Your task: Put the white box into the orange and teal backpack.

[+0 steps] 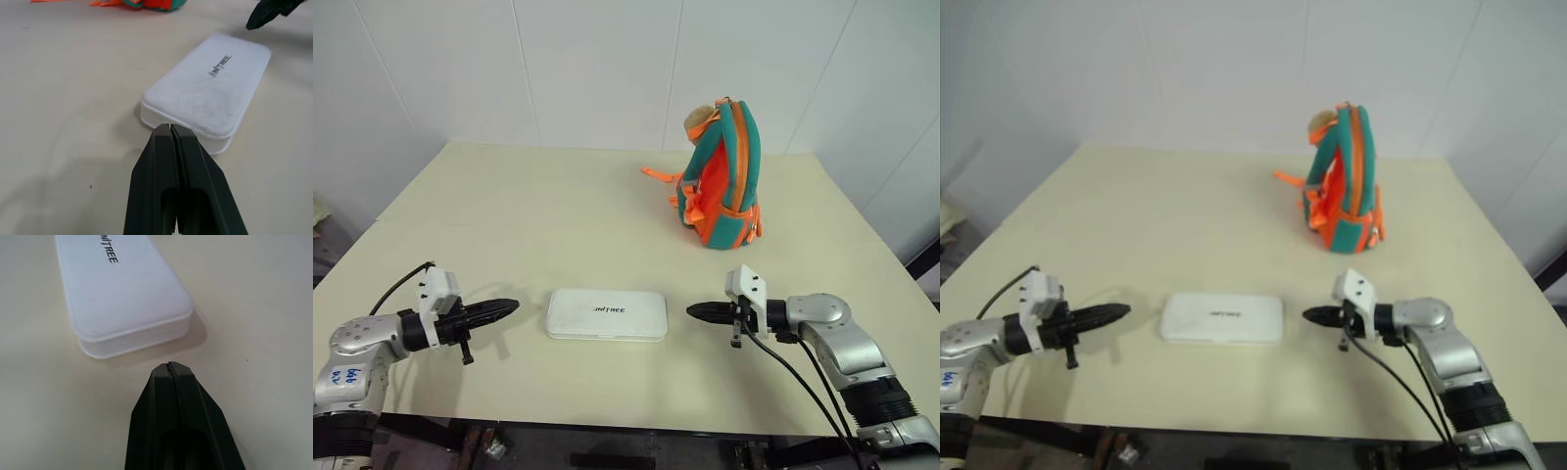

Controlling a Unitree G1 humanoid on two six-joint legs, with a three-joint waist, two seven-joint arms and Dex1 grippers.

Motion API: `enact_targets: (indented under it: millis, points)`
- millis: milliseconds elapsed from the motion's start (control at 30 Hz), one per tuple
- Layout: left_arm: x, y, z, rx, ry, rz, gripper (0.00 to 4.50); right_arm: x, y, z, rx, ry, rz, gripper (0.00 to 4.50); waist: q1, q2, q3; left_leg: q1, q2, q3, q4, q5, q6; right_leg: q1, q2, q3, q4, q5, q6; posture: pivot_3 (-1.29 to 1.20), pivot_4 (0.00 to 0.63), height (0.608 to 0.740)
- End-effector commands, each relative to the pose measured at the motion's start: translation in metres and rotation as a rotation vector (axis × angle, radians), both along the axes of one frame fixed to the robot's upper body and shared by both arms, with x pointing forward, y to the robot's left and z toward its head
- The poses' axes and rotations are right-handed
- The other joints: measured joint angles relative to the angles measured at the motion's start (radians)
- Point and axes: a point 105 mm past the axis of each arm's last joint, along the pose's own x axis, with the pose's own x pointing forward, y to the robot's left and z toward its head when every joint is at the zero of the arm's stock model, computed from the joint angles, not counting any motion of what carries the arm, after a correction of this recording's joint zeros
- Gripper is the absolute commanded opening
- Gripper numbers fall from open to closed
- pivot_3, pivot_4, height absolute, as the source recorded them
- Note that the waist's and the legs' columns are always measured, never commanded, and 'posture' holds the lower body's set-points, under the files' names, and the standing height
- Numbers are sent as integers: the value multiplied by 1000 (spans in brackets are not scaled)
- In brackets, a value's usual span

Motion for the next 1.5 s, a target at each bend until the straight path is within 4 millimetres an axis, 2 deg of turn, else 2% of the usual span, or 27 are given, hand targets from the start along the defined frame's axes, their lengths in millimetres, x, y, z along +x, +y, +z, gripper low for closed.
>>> enact_targets:
  millis: [33,200,533,800,933,1067,1167,1300,1400,1500]
  points:
    - [7,-8,-1,2,-31,6,11,9,3,4,5,-34,-28,0,0,0,0,0,0,0,0,0,0,0,0,0,0,0,0,0,150,740]
    - [11,-28,-12,-21,-15,-21,11,6,14,-1,13,-10,-26,0,1,0,0,0,0,0,1,0,0,0,0,0,1,0,0,0,150,740]
    - [14,-40,-21,-48,15,-45,11,-4,26,-7,23,28,-47,0,1,0,0,0,0,0,1,1,-2,0,0,0,2,0,0,0,150,740]
    - [21,-58,-25,-89,19,-82,11,0,14,-5,0,30,-78,0,5,-1,0,0,0,0,2,1,-2,1,0,0,2,0,0,0,150,740]
    - [22,-67,-27,-100,25,-102,11,-2,2,-4,-23,33,-96,0,5,-1,0,0,0,0,2,1,-2,1,0,0,2,0,0,0,150,740]
    - [22,-70,-30,-106,32,-109,11,-3,-7,-4,-35,39,-110,0,4,-1,0,0,0,0,2,1,-2,1,0,0,2,0,0,0,150,740]
    - [22,-69,-31,-102,33,-105,11,-3,-12,-5,-44,41,-123,0,4,-1,0,0,0,0,2,1,-2,1,0,0,2,0,0,0,150,740]
    - [25,-53,-26,-77,14,-59,11,-1,-18,-1,-33,50,-143,0,3,-1,0,0,0,0,2,1,-2,1,0,0,2,0,0,0,150,740]
    - [28,-39,-19,-50,4,-26,11,0,-30,3,-53,88,-175,0,2,-1,0,0,0,0,2,1,-2,0,0,0,2,0,0,0,150,740]
    - [30,-27,-8,-85,33,-1,0,0,-40,12,-34,151,-202,617,2,-1,0,0,0,0,1,1,-2,0,0,0,2,0,0,0,150,740]
